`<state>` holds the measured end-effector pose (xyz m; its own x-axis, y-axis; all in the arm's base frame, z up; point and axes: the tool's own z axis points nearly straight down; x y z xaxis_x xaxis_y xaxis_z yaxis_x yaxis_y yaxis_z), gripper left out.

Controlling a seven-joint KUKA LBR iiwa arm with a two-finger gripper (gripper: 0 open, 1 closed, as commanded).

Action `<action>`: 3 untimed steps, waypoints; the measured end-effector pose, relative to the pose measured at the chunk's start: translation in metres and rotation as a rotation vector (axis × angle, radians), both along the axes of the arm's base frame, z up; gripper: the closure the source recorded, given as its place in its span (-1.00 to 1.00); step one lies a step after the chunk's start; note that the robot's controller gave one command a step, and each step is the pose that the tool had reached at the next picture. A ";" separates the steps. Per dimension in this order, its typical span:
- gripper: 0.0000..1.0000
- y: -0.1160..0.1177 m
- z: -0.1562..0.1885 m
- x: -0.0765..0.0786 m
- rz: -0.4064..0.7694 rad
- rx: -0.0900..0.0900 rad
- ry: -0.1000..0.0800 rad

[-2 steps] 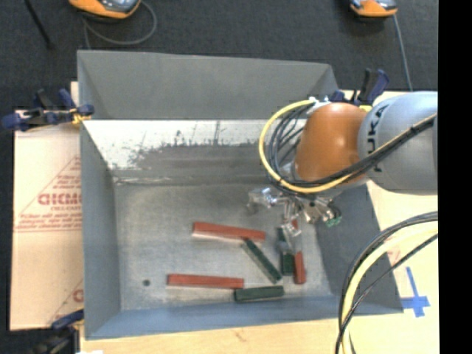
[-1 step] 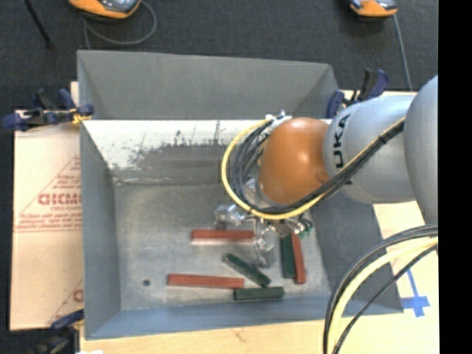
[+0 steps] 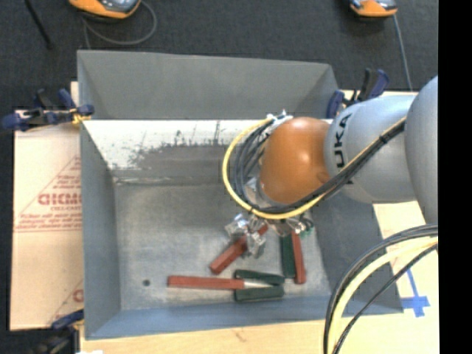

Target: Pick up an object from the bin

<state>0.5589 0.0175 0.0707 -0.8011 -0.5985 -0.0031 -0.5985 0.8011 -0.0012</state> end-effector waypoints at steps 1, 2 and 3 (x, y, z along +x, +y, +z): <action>-1.00 0.000 0.000 0.000 0.001 -0.001 0.000; 1.00 0.000 0.000 0.000 0.002 -0.001 0.000; 1.00 -0.044 0.143 0.004 0.300 -0.004 -0.007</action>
Offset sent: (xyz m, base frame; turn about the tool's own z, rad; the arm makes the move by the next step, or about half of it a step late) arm 0.0000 0.0000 0.0000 0.0000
